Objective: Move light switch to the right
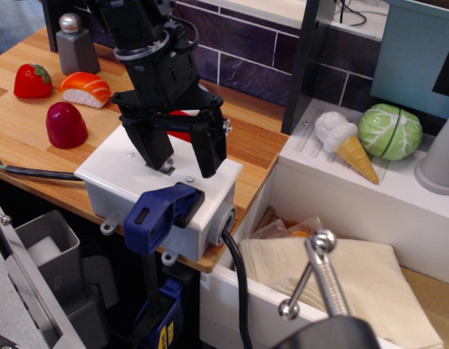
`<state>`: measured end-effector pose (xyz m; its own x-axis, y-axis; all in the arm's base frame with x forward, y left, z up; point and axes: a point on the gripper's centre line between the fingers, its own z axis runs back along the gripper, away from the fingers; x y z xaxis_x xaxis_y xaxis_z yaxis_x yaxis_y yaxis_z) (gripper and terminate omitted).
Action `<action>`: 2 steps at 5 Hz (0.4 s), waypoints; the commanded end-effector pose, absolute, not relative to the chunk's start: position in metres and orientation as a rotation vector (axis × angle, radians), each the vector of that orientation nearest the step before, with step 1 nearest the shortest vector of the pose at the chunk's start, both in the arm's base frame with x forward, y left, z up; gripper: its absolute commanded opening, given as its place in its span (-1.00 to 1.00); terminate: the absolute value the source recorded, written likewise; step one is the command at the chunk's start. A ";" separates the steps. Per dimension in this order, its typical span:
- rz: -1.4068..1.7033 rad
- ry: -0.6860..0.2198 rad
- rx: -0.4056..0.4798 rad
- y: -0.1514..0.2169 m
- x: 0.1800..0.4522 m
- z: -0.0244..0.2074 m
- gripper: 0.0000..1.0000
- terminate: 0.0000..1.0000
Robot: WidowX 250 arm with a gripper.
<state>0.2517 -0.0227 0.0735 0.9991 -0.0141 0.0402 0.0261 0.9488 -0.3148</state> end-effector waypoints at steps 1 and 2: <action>-0.058 -0.029 -0.327 -0.034 0.252 0.078 1.00 -1.00; -0.050 -0.051 -0.306 -0.030 0.258 0.082 1.00 1.00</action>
